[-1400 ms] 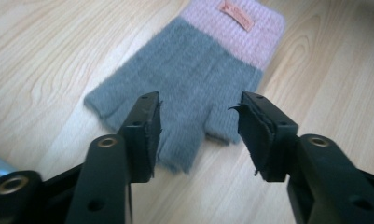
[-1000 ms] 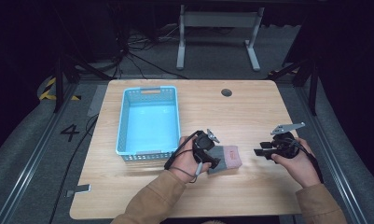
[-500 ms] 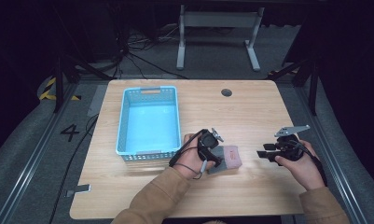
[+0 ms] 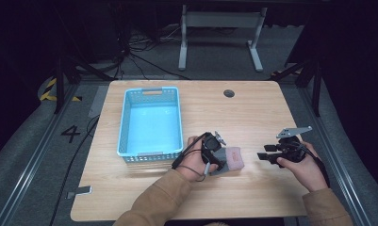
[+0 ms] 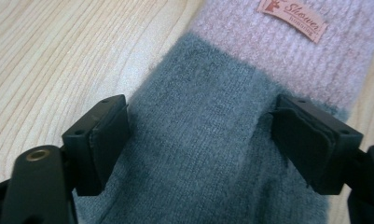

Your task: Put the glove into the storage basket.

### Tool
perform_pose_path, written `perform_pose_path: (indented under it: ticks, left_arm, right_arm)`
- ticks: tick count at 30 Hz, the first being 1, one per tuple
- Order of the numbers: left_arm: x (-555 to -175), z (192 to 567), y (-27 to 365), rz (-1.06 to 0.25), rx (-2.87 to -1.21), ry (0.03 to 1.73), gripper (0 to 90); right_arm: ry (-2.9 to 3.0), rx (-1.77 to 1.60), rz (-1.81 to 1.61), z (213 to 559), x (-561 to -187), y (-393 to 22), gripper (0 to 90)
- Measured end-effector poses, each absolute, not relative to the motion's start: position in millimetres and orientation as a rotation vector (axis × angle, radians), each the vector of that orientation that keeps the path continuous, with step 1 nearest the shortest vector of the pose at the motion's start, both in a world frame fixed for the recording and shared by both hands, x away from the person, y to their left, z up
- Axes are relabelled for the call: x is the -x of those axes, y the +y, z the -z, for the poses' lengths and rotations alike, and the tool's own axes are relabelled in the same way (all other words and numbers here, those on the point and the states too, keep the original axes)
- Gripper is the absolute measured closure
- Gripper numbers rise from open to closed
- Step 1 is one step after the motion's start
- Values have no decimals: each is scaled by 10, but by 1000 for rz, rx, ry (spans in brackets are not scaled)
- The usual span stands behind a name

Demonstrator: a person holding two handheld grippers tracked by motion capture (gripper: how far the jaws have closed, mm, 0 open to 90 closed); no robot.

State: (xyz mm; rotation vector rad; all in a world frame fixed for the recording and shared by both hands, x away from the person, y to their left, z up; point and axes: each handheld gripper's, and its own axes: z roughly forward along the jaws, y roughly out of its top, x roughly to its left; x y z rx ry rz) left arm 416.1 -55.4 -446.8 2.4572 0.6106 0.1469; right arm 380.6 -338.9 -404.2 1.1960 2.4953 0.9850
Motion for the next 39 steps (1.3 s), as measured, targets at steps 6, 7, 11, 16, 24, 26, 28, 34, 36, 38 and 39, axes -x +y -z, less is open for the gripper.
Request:
perform_pose_path:
  ticks: [6, 7, 11, 16, 24, 26, 28, 34, 36, 38, 39]
  left_arm:
    - [-4149, 4490, -558, -153, -2456, 606, 183]
    - [-4147, 4489, -558, -154, -2457, 606, 188]
    - [-4126, 4468, -563, -143, -2474, 603, 238]
    - [-4065, 4410, -613, -135, -2516, 576, 423]
    - [-4002, 4379, -648, -148, -2537, 519, 648]
    - [-3959, 4361, -684, -182, -2558, 496, 667]
    - [-3943, 4350, -700, -166, -2557, 486, 679]
    - [-3877, 4212, -643, -160, -2541, 468, 686]
    - [-3859, 4153, -605, -162, -2542, 471, 686]
    - [-3843, 4106, -560, -157, -2529, 482, 686]
    - [-3839, 4076, -525, -152, -2514, 483, 685]
  right_arm:
    - [2502, -1191, -999, 4047, -3809, -3378, 491]
    - [2501, -1192, -998, 4043, -3810, -3382, 490]
    - [2493, -1197, -1004, 4037, -3811, -3386, 488]
    - [2489, -1196, -1004, 4033, -3809, -3392, 488]
    - [2473, -1203, -1008, 4018, -3806, -3431, 491]
    - [2469, -1199, -998, 4018, -3812, -3435, 496]
    - [2470, -1194, -994, 4016, -3816, -3436, 503]
    - [2477, -1163, -984, 4004, -3846, -3443, 531]
    - [2478, -1156, -977, 3993, -3860, -3440, 540]
    - [2476, -1146, -980, 3977, -3879, -3434, 545]
    - [2474, -1148, -983, 3974, -3885, -3430, 544]
